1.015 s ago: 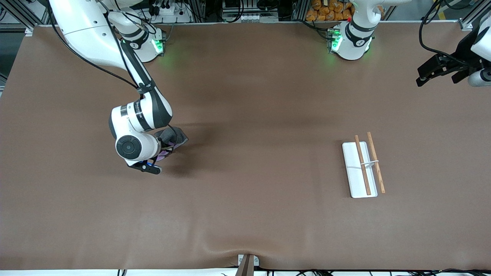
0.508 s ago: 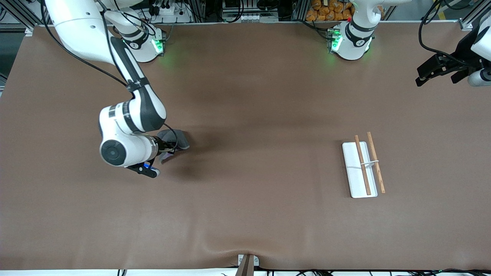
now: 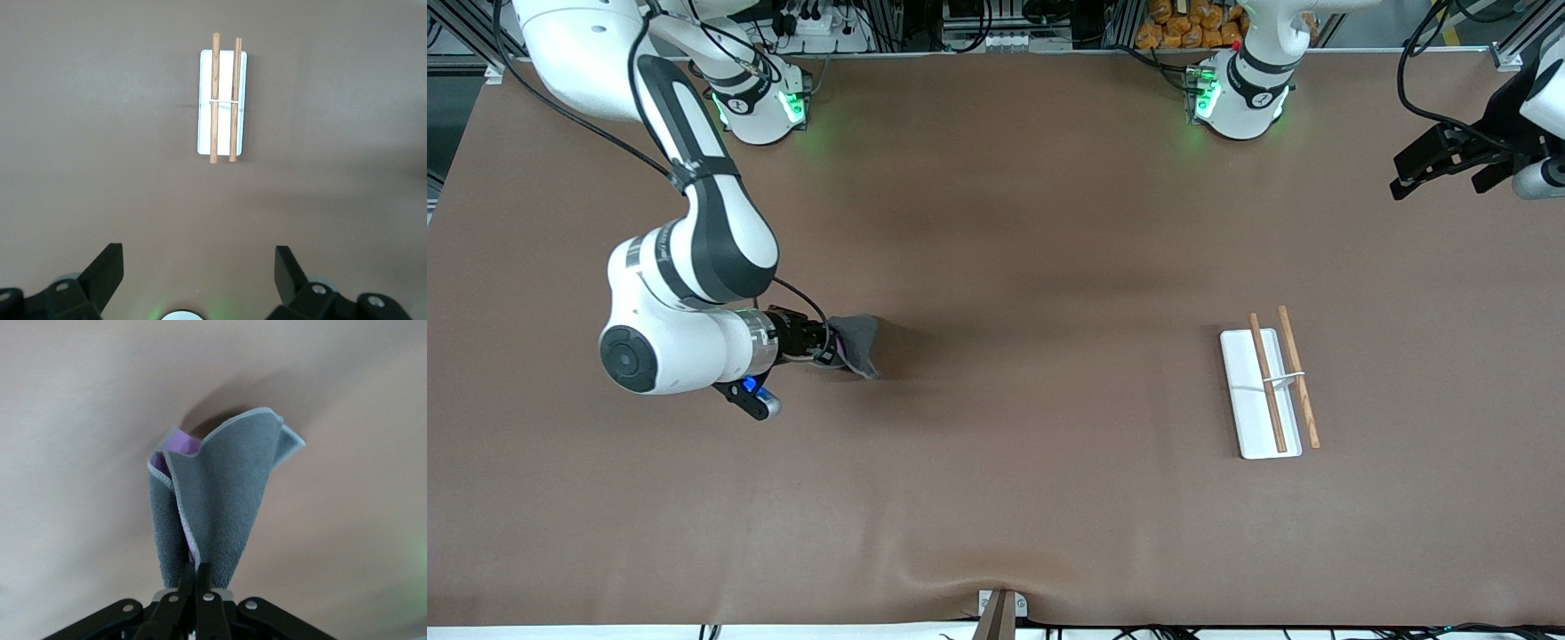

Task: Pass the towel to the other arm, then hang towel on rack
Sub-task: 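Carry the towel toward the rack while the left gripper approaches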

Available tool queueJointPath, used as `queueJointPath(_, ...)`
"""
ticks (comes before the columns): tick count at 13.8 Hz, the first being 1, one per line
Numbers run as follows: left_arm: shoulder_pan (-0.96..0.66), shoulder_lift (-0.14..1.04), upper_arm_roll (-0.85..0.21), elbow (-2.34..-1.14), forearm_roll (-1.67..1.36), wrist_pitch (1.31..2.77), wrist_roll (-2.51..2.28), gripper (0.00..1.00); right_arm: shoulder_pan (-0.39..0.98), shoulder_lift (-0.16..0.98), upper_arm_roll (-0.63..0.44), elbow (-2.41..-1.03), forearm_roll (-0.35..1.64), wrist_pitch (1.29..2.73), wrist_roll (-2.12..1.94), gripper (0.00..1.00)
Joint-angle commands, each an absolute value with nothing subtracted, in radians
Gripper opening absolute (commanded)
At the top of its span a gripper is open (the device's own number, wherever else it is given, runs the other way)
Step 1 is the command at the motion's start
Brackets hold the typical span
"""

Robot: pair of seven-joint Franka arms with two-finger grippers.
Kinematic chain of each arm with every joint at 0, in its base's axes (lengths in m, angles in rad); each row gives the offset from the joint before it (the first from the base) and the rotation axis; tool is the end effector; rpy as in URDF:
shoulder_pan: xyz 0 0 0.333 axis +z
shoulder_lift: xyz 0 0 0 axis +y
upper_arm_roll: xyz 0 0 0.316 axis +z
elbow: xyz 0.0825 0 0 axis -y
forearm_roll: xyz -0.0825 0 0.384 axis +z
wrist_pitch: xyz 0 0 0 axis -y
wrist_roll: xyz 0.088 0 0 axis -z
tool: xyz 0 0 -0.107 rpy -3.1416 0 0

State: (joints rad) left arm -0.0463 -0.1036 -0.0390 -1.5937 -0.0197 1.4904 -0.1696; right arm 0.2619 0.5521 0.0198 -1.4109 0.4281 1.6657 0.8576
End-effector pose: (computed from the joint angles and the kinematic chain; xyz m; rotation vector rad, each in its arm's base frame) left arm 0.5114 -0.0472 0.6620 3.1234 0.1296 -0.0028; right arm 0.6412 0.2255 0.3688 -2.6923 0.9574 0.6971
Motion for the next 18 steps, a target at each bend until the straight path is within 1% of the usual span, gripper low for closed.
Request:
queueJointPath(1,-0.046,-0.11,-0.038,-1.585,-0.063,1.485,-0.15,1.0,0.265,0.543,0.035,-1.35,0.521,1.643,1.029,0.0)
queueJointPath(4,-0.046,-0.106,-0.037,-1.582,-0.106,1.493,-0.156,1.0,0.293,0.526,0.058,-1.283,0.552,1.643,1.208,0.0)
queueJointPath(7,-0.048,-0.098,-0.037,-1.583,-0.17,1.525,-0.172,1.0,0.302,0.522,0.121,-1.206,0.554,1.644,1.368,0.0)
queueJointPath(10,-0.051,-0.08,-0.038,-1.583,-0.207,1.543,-0.202,1.0,0.324,0.526,0.179,-1.115,0.554,1.683,1.598,0.0)
queueJointPath(13,-0.058,-0.063,-0.038,-1.582,-0.235,1.559,-0.3,1.0,0.389,0.525,0.184,-1.111,0.555,1.788,1.777,0.0)
queueJointPath(17,-0.057,-0.055,-0.038,-1.582,-0.276,1.583,-0.31,1.0,0.443,0.526,0.183,-1.111,0.555,2.021,2.035,0.0)
queueJointPath(18,-0.051,-0.049,-0.038,-1.575,-0.294,1.588,-0.311,1.0,0.463,0.528,0.178,-1.111,0.555,2.055,2.069,0.0)
